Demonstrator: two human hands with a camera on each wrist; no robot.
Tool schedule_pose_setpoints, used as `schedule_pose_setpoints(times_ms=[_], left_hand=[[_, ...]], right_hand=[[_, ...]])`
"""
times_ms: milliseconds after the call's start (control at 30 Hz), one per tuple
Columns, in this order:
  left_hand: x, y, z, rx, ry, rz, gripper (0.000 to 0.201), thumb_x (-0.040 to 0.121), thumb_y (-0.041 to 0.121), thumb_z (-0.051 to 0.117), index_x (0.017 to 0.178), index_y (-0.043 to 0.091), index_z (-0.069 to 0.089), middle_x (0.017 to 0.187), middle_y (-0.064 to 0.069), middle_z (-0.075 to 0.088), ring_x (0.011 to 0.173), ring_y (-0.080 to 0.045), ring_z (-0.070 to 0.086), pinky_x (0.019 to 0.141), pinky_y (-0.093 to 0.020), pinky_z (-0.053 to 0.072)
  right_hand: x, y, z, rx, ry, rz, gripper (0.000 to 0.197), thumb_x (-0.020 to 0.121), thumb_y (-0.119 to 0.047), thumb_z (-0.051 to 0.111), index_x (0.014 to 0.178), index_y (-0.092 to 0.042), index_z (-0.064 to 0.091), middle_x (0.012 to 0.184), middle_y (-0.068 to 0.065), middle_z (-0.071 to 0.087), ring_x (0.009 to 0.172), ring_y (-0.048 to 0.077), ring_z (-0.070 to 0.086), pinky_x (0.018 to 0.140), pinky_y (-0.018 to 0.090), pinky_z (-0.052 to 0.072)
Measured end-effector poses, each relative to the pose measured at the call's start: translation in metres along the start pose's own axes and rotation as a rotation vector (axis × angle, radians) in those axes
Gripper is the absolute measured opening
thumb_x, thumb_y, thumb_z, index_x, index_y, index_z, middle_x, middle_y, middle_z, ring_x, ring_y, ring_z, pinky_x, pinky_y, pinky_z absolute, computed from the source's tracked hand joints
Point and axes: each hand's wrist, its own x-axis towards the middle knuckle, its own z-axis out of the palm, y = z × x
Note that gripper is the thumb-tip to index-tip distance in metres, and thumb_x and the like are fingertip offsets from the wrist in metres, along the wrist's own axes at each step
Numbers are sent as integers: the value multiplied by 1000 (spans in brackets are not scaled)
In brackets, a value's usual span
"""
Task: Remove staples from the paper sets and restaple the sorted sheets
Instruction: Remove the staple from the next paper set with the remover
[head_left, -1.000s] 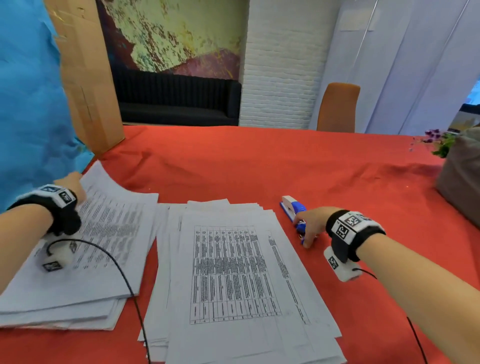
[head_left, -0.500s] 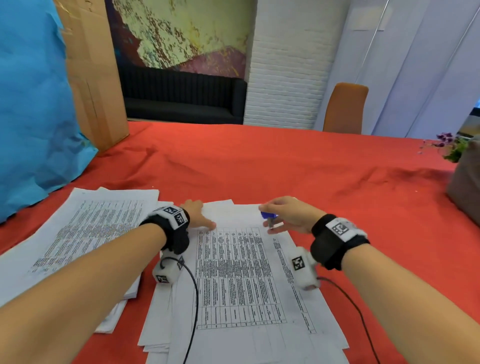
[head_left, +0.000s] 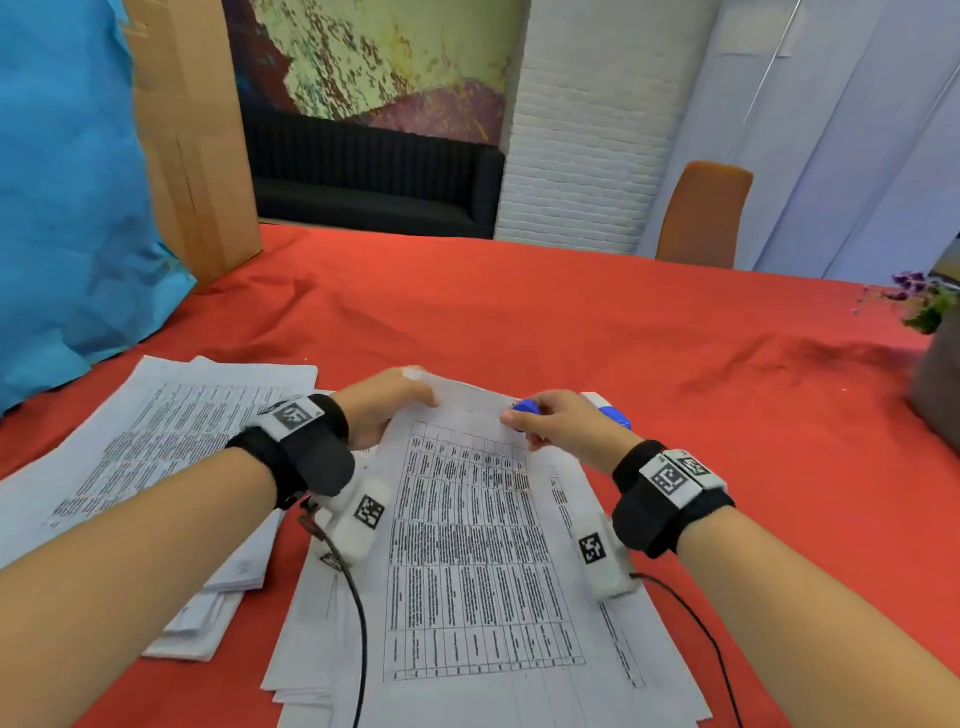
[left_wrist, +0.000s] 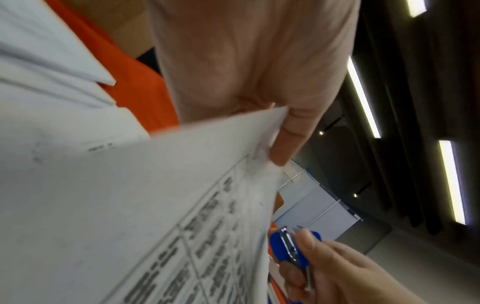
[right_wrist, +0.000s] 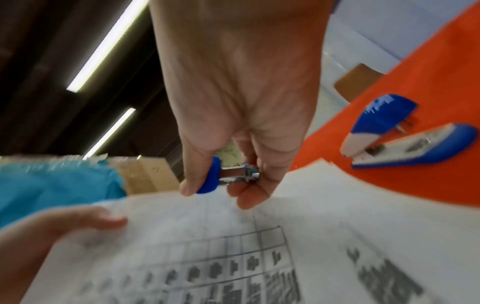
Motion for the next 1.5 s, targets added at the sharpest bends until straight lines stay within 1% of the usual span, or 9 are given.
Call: schedule_pose_setpoints(times_ms=[67, 167, 267, 333, 467, 700, 800, 1400, 1500], left_hand=[[-1, -11, -1, 19, 26, -51, 25, 86, -8, 44, 90, 15, 52, 81, -11, 52, 67, -24, 52, 58, -28, 44], [-3, -24, 1, -25, -45, -151, 48, 86, -11, 44, 116, 26, 52, 103, -20, 52, 74, -29, 56, 62, -38, 52], [-5, -37, 6, -146, -61, -234, 54, 86, -12, 40, 131, 16, 46, 123, -29, 52, 94, -41, 62, 83, -53, 53], [-4, -46, 6, -218, -85, -314, 47, 81, -6, 42, 127, 1, 50, 120, -30, 58, 105, -45, 60, 94, -60, 45], [-7, -50, 7, -393, -90, -342, 32, 80, 3, 40, 104, -3, 60, 95, -25, 67, 85, -38, 66, 89, -48, 50], [1, -54, 19, -262, -96, -390, 36, 87, -6, 48, 123, -4, 53, 114, -30, 63, 91, -42, 67, 77, -48, 57], [6, -57, 19, -232, -52, -395, 37, 85, -7, 53, 122, -4, 54, 112, -30, 64, 96, -45, 66, 84, -55, 53], [9, -53, 24, -104, 21, -457, 44, 75, -2, 67, 117, -4, 54, 104, -29, 67, 92, -45, 67, 86, -61, 50], [8, -52, 24, -83, 18, -456, 44, 75, -2, 67, 117, -4, 56, 104, -29, 67, 94, -44, 67, 87, -60, 49]], right_hand=[[-2, -4, 1, -347, -1, -84, 32, 81, -36, 74, 93, -9, 62, 73, -3, 60, 64, 9, 56, 63, 4, 40], [1, -3, 11, -670, -22, -202, 36, 79, -36, 76, 98, -10, 61, 86, -2, 54, 79, 16, 51, 65, 19, 37], [6, -2, 25, -818, -124, -231, 36, 80, -32, 74, 105, -9, 60, 97, 1, 49, 89, 19, 48, 80, 32, 42], [8, -3, 31, -888, -176, -243, 39, 81, -30, 72, 111, -10, 57, 104, 3, 51, 94, 20, 49, 83, 32, 44], [9, -7, 41, -936, -208, -287, 42, 83, -28, 71, 118, -10, 58, 112, 4, 52, 99, 22, 54, 84, 32, 46], [15, -13, 56, -1070, -250, -329, 34, 82, -18, 71, 115, -11, 63, 102, 1, 47, 88, 27, 60, 70, 35, 46], [16, -15, 58, -1149, -273, -353, 32, 83, -17, 70, 113, -11, 63, 105, 1, 48, 85, 26, 60, 64, 33, 44], [14, -26, 67, -1262, -307, -344, 13, 85, -6, 65, 97, -4, 63, 104, 4, 46, 78, 28, 60, 67, 44, 52], [14, -29, 70, -1275, -314, -336, 16, 86, -6, 64, 101, -2, 60, 108, 7, 51, 75, 26, 58, 63, 38, 49]])
